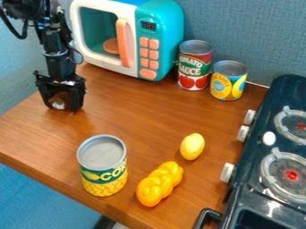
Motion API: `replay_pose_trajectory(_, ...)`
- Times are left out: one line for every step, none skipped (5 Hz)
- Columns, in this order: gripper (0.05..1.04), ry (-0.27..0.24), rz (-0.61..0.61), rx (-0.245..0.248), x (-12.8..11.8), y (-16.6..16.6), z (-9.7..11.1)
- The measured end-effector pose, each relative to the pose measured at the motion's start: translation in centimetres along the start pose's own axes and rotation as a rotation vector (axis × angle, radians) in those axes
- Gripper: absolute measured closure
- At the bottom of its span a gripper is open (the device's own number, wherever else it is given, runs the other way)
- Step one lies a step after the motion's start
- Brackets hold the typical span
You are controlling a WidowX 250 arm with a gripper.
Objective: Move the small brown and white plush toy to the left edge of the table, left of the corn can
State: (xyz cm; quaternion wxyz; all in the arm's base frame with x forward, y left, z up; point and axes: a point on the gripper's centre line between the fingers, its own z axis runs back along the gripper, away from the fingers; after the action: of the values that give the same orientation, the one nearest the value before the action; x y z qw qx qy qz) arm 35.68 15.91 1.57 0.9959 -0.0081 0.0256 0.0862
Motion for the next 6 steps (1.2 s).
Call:
replay_pose_trajectory(0.383, -0.018, 0.018, 0.018, 0.0, 0.2, 0.0)
replay_pose_trajectory(0.648, -0.017, 0.025, 0.015, -1.2, -0.1, 0.1)
replay_pose_trajectory(0.82, -0.052, -0.005, 0.013, -2.8, -0.6, 2.1)
replay_pose_trajectory(0.896, -0.104, 0.002, 0.081, -5.1, -0.3, 4.6)
replay_pose_trajectory(0.915, -0.029, -0.032, 0.102, -7.8, -0.5, 3.2)
replay_pose_trajectory(0.916, 0.059, -0.059, 0.093, -10.4, -0.8, 1.3)
